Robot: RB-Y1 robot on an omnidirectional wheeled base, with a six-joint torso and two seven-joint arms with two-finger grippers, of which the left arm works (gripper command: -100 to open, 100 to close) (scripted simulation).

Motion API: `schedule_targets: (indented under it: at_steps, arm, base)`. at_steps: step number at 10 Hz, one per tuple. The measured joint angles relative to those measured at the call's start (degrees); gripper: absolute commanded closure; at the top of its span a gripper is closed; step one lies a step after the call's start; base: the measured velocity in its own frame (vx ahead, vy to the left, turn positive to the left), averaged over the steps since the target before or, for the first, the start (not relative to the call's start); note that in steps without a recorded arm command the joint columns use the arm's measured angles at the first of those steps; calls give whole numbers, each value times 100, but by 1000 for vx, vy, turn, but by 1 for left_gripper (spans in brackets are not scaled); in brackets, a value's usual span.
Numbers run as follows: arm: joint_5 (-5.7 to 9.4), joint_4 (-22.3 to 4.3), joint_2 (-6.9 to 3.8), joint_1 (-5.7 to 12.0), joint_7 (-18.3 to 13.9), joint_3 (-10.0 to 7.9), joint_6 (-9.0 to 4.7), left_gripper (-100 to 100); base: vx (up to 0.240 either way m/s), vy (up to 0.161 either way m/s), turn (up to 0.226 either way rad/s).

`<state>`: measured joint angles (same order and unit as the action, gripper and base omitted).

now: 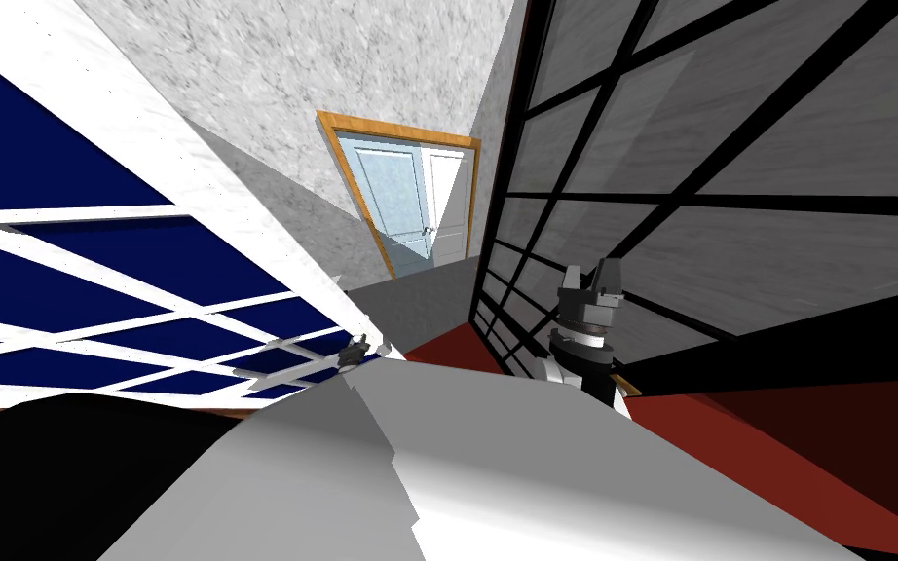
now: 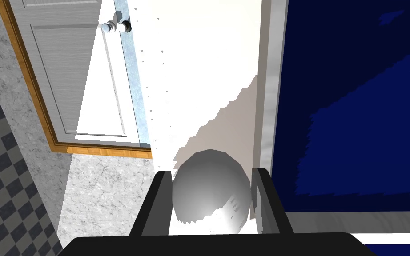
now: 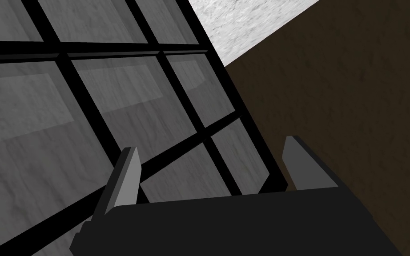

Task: Pull the door open

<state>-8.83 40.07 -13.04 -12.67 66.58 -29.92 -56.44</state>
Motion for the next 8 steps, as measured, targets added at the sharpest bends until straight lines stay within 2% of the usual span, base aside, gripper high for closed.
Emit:
schedule_targets:
  at_steps: [3,8]
  arm:
    - [44,-19,-9,19,-171,36,5,100]
    - [199,-38,-17,80,-802,160,25,100]
  base:
    - [-28,8,-21]
    - [-42,8,-20]
